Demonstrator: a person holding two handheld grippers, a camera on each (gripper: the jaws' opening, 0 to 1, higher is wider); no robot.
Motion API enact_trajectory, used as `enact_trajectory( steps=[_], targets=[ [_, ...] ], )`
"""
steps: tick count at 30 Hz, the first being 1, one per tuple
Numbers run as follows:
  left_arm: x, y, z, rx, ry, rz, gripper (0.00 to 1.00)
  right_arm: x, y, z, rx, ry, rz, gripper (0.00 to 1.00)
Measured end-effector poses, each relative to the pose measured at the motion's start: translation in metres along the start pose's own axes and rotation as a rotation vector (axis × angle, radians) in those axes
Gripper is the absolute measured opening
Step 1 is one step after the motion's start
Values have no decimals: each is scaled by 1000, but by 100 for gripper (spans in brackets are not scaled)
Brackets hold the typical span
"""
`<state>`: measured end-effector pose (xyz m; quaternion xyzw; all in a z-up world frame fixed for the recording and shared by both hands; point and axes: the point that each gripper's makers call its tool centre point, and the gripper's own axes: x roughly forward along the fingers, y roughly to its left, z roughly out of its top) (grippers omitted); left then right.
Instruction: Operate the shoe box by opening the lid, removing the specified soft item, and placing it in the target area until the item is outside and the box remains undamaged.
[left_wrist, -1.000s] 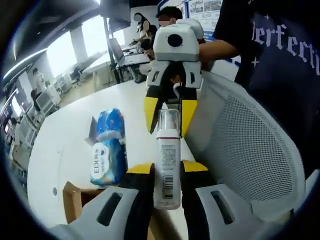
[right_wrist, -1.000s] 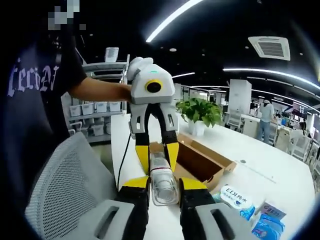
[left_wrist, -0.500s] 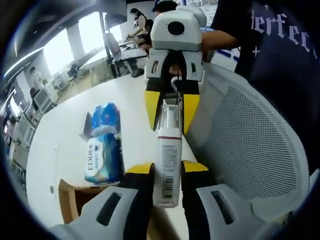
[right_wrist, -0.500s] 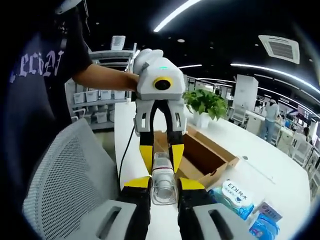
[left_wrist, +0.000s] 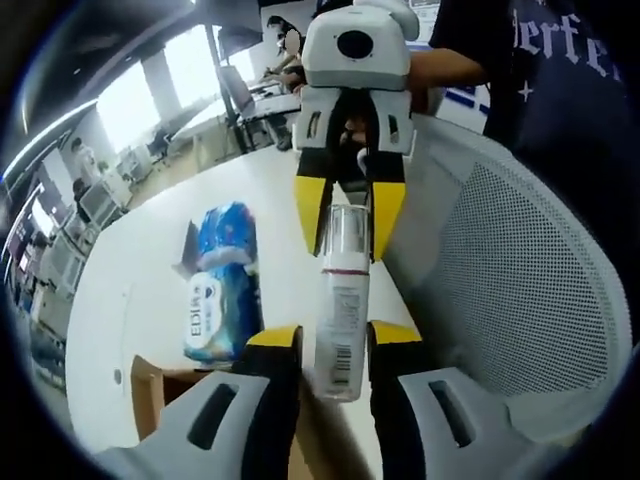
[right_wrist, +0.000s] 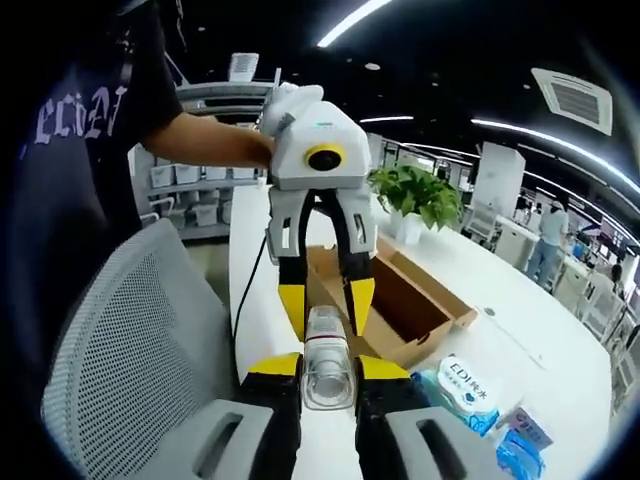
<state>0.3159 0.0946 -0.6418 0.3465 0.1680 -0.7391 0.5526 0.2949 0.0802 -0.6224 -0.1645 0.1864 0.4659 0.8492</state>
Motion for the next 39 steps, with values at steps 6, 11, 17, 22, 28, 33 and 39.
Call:
enact_trajectory(
  steps=[6,11,17,22,28,33,39],
  targets=[
    [-3,6,1,-64,-36,47,35,-2,0,-2,-1,6,-3,14],
    [-8,11,3,-118,-72,91,46,-4,-5,-1,-2,9,-9,14],
    [-14,18,7,-213,-144,145,55,-6,-13,2,-11,18,-4,14],
    [-15,17,7,-263,-168,165,61,-7,-18,-1,-16,35,2,14],
    [-24,18,6,-347,-226,219,71,-13,-28,-3,-42,58,-8,14],
    [-33,20,2,-380,-247,281,81,-18,-37,-2,-61,73,5,15],
    [-40,22,-6,-442,-286,351,89,-20,-51,0,-61,63,28,15]
  ],
)
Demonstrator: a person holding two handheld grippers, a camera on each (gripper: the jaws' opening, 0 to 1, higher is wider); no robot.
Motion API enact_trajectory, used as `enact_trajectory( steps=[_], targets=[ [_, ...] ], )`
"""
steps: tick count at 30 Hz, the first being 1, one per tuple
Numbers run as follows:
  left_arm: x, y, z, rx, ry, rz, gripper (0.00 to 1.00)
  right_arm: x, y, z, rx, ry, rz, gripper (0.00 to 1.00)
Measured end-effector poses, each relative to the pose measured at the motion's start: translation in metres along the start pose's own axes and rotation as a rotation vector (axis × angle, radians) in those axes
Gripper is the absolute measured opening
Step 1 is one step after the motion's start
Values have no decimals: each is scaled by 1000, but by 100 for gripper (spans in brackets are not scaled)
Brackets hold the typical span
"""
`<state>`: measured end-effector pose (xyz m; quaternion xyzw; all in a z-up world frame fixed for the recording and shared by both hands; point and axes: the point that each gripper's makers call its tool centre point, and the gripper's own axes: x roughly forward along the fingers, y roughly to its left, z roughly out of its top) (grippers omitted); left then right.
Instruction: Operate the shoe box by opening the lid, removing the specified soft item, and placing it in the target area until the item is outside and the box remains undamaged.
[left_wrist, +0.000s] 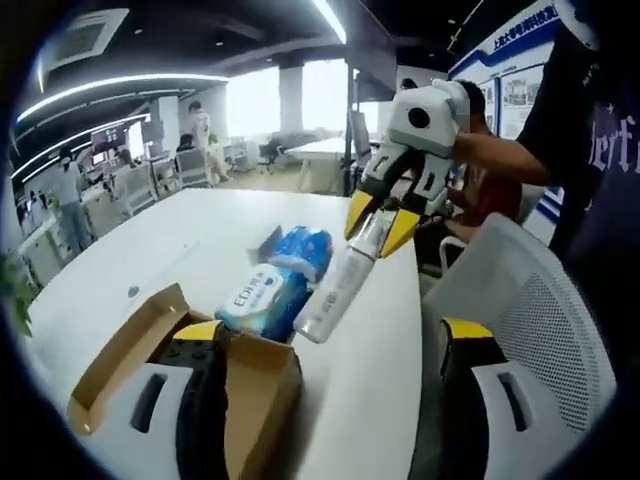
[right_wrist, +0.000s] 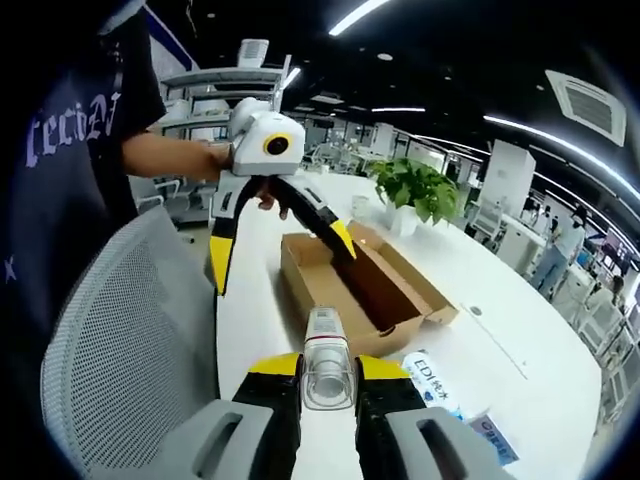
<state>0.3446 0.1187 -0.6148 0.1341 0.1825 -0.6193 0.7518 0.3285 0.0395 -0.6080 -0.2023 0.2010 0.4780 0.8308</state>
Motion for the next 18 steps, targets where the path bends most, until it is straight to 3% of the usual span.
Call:
enact_trajectory(
  steps=[11,18],
  targets=[
    [-17,14,2,-26,-46,123,99,-7,-22,6,-69,44,7,15],
    [-33,19,0,-19,-69,204,99,-15,-44,11,-123,86,2,15]
  ],
)
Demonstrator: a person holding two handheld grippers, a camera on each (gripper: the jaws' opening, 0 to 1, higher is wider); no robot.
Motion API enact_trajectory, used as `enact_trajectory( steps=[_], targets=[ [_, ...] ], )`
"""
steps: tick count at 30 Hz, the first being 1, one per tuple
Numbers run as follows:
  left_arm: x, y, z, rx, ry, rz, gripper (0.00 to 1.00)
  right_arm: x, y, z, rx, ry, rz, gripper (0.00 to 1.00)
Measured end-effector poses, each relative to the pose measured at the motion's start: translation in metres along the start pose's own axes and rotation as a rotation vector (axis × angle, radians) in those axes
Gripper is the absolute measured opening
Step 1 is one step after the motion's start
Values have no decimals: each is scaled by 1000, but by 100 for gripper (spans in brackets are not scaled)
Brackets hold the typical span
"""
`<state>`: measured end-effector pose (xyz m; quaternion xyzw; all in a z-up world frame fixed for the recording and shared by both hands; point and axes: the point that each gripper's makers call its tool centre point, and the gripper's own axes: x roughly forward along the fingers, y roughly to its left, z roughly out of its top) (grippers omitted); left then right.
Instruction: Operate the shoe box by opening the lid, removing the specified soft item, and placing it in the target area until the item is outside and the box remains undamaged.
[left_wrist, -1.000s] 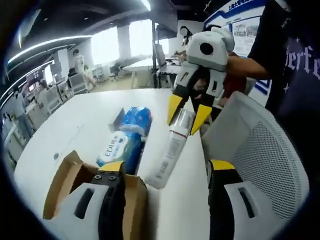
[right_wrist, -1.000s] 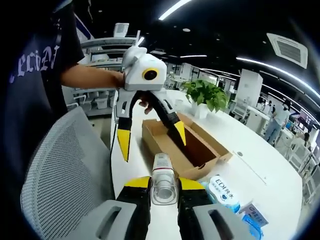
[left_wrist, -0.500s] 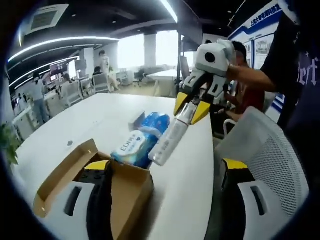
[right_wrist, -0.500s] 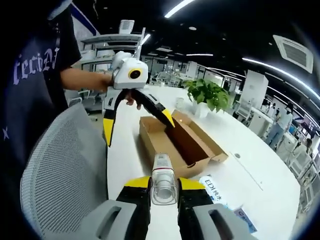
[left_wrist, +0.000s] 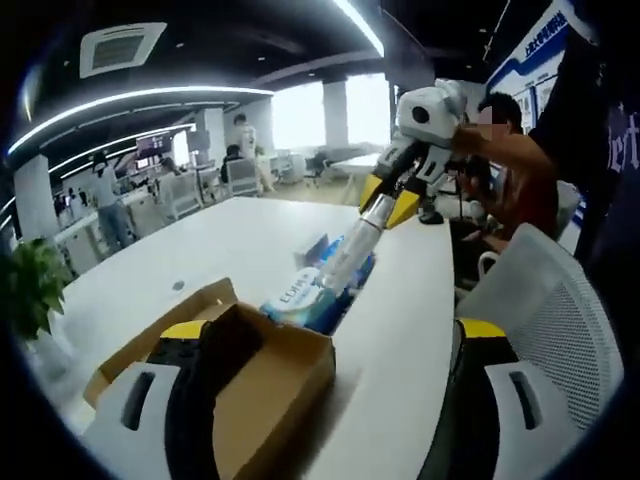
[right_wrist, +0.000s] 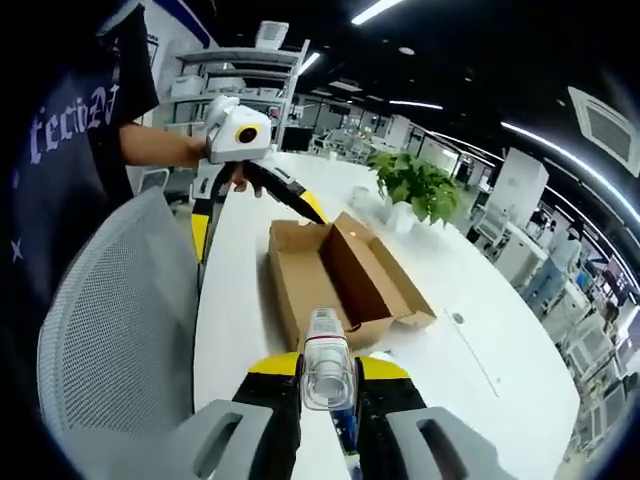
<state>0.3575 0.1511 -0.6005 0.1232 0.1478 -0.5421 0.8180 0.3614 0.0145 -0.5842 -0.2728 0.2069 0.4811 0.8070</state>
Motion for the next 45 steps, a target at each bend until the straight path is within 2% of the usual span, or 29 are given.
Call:
enact_trajectory(
  steps=[10,25,36,45],
  targets=[
    [-19,5,-5,-55,-28,84,99,-10,-33,-1,-36,51,-9,15],
    [-35,13,-15,-65,-21,143,99,-11,-70,-1,-76,115,-12,15],
    [-40,12,-17,-84,-18,160,99,-4,-100,-19,-110,214,0,15],
    [-46,11,-28,-105,-9,183,99,10,-120,-30,-111,292,29,15]
  ],
)
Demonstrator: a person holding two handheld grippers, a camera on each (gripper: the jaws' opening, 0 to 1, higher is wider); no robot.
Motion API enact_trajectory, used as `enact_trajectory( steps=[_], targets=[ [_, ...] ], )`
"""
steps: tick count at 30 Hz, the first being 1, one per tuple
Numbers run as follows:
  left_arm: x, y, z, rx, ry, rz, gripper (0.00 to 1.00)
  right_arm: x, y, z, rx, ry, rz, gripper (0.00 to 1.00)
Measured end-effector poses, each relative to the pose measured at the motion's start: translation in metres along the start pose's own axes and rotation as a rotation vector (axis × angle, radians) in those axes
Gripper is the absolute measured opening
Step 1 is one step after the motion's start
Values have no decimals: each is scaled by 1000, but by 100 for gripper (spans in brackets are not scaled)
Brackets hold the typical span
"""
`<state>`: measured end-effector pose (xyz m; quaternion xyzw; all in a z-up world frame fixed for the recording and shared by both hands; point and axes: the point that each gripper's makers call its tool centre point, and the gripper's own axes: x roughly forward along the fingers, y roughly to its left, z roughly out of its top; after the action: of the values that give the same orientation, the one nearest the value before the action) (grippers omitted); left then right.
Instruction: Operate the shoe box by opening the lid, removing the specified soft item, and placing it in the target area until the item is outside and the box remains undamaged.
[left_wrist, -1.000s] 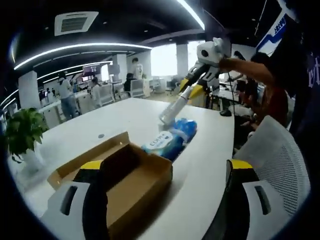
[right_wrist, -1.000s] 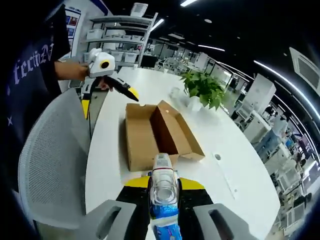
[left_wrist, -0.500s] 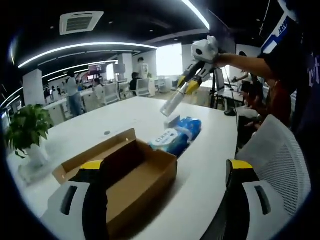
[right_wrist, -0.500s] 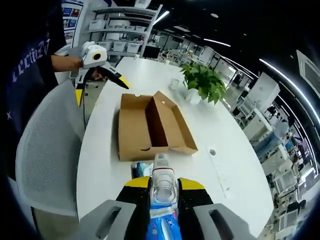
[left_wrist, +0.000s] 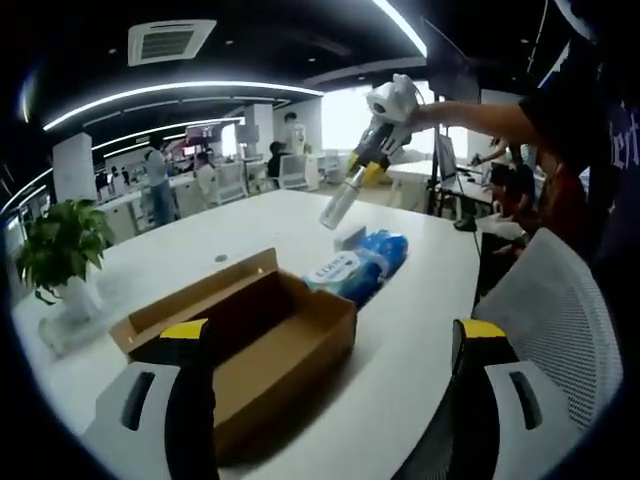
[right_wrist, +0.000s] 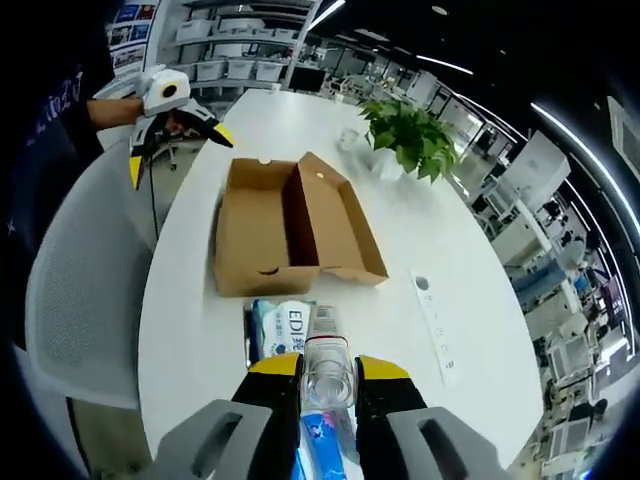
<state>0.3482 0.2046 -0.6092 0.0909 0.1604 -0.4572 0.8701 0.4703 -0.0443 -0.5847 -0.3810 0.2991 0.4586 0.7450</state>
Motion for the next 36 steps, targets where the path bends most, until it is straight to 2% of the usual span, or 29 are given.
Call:
enact_trajectory(
  steps=[10,19,24,36],
  targets=[
    [-8,8,-6,5,14,30,99,13,-23,-7,-41,83,33,15],
    [-14,10,-11,20,33,40,99,33,-24,-10,-127,203,110,15],
    [-18,13,-10,13,21,54,99,44,-20,-8,-183,255,136,15],
    [-27,17,-20,-8,25,82,98,69,-24,-8,-158,337,183,15]
  ],
)
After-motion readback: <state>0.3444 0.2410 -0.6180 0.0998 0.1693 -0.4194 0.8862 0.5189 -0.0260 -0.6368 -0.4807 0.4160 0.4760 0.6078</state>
